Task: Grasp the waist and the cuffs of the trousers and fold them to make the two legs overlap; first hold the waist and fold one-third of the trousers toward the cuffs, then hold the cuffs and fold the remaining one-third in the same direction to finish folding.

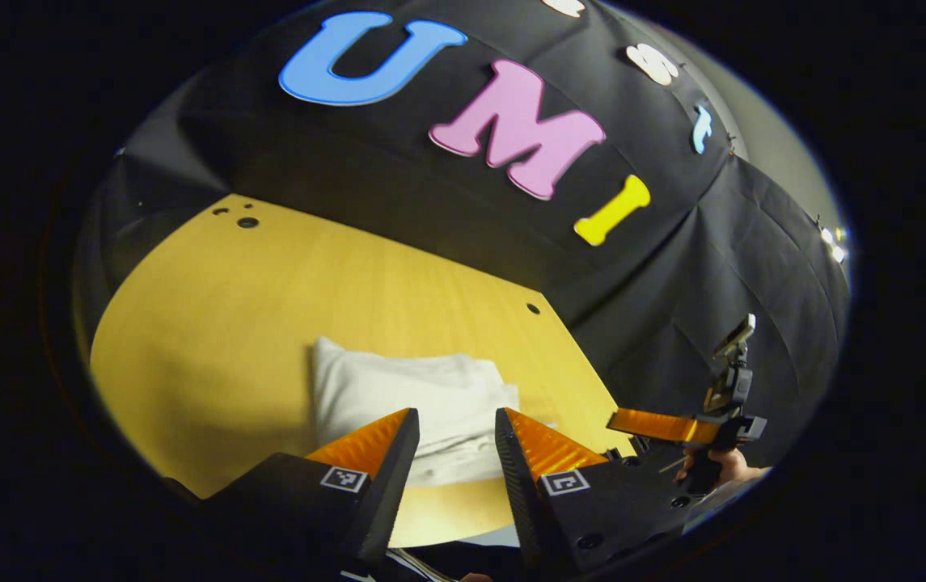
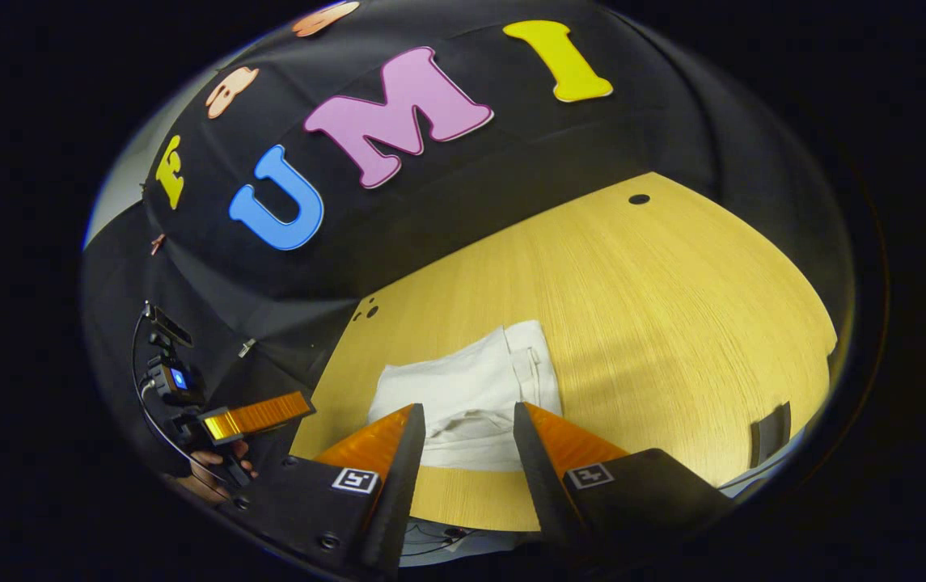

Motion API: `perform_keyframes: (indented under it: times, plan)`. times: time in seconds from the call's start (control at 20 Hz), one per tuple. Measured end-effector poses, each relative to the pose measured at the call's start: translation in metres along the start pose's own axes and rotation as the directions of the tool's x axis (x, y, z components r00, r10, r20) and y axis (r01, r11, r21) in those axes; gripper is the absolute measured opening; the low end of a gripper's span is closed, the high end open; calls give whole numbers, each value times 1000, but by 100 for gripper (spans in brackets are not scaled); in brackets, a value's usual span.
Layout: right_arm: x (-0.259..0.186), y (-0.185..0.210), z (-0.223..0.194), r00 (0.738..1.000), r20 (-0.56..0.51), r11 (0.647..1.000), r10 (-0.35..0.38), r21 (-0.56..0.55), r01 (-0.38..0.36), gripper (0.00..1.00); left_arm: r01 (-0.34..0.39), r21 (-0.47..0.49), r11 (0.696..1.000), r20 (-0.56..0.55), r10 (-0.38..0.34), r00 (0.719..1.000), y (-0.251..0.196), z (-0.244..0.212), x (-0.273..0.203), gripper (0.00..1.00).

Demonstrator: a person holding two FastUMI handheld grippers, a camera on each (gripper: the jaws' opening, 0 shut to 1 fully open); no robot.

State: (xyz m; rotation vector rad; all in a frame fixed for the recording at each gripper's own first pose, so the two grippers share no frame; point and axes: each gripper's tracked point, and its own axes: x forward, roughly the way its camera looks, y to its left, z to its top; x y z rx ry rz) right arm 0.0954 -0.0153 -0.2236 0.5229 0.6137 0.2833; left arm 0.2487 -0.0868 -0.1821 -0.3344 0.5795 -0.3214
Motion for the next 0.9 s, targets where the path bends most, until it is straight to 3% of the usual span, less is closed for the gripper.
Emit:
perform_keyframes:
  times: [0.25, 0.4, 0.5, 0.55, 0.85, 0.9]
  plan:
    - [-3, 21, 12, 999, 45, 1000, -7, -30, 9, 69, -112, 12, 994, 80, 111, 991, 55, 26, -36, 68]
    - [-7, 29, 12, 997, 68, 999, -24, -41, 26, 69, -132, 6, 991, 104, 130, 986, 69, 31, -52, 68]
    - [-10, 33, 7, 997, 74, 999, -29, -44, 32, 69, -145, 5, 989, 108, 143, 984, 77, 29, -61, 78]
    - [-11, 36, 5, 997, 75, 999, -28, -40, 31, 69, -151, 6, 989, 109, 149, 983, 81, 28, -65, 71]
    - [-16, 42, -3, 996, 77, 999, -36, -25, 38, 69, -167, -4, 986, 92, 167, 982, 93, 20, -78, 71]
    - [-16, 42, -3, 996, 78, 999, -39, -22, 41, 69, -168, -6, 986, 90, 168, 982, 94, 20, -78, 78]
